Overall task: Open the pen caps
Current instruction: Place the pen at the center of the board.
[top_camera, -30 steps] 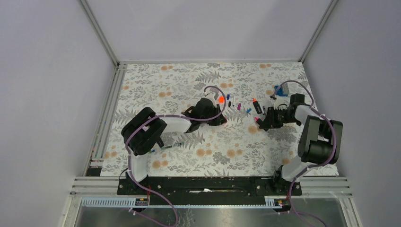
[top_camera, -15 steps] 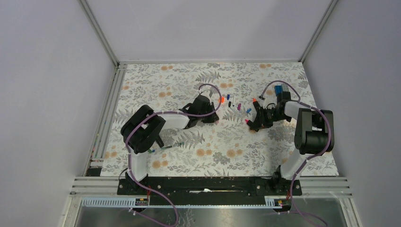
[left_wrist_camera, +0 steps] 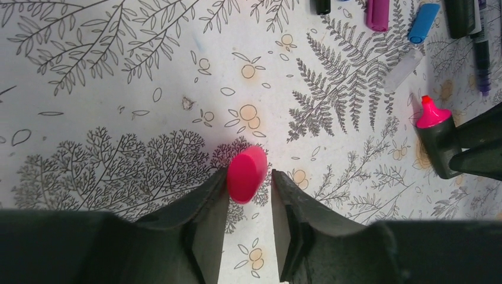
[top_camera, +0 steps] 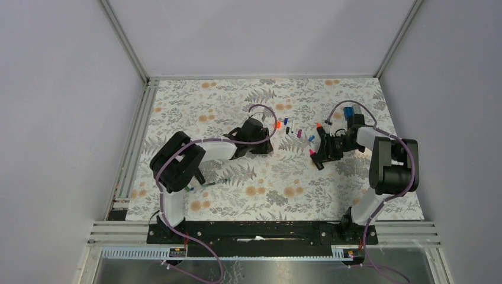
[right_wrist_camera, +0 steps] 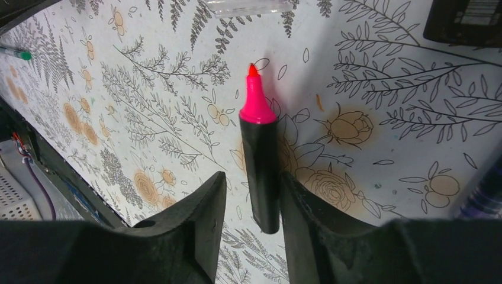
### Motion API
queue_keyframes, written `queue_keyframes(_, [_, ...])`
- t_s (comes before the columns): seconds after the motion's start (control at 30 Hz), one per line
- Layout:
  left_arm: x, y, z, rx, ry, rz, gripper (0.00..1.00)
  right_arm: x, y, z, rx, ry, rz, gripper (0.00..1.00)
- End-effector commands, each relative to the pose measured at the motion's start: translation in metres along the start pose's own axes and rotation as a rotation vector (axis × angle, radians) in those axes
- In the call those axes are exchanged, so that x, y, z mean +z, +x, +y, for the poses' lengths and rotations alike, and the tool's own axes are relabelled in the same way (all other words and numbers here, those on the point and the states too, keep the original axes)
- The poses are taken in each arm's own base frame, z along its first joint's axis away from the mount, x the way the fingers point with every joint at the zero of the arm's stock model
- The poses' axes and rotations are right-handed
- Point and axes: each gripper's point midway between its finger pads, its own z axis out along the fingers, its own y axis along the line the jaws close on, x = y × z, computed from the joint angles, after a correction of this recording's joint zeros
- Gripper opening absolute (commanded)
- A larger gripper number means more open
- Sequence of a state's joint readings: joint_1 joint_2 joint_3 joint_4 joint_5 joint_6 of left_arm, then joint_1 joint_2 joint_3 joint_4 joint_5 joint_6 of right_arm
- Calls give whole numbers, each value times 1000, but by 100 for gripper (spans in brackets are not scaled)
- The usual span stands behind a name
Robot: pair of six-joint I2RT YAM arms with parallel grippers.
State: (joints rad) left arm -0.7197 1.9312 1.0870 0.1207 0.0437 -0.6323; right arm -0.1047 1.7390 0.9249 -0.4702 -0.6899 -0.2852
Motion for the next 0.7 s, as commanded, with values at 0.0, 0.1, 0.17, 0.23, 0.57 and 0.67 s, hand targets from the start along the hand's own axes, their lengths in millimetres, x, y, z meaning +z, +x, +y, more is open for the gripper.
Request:
queue_keyframes(0.0, [-21,-36,-19,20,30,-80,39,-13,-5,3,-47,31,-23,47])
queue_keyframes(0.1, [-31,-43,-25,28,41,-96,43,-18,-6,2,-63,52,-35,53])
queue_keyframes(0.17, [-40,-49,-28,31,47,-120,47,-24,-9,-1,-71,75,-51,57])
queue_keyframes(0.23, [-50,-56,-31,42,56,-143,50,-32,-11,-2,-81,89,-75,62])
queue_keyframes(0.57, [-121,-87,-40,114,74,-311,66,-70,-26,19,-205,57,-237,84])
queue_keyframes(0.67, [-145,-93,-36,122,68,-373,77,-78,-28,32,-262,26,-286,91])
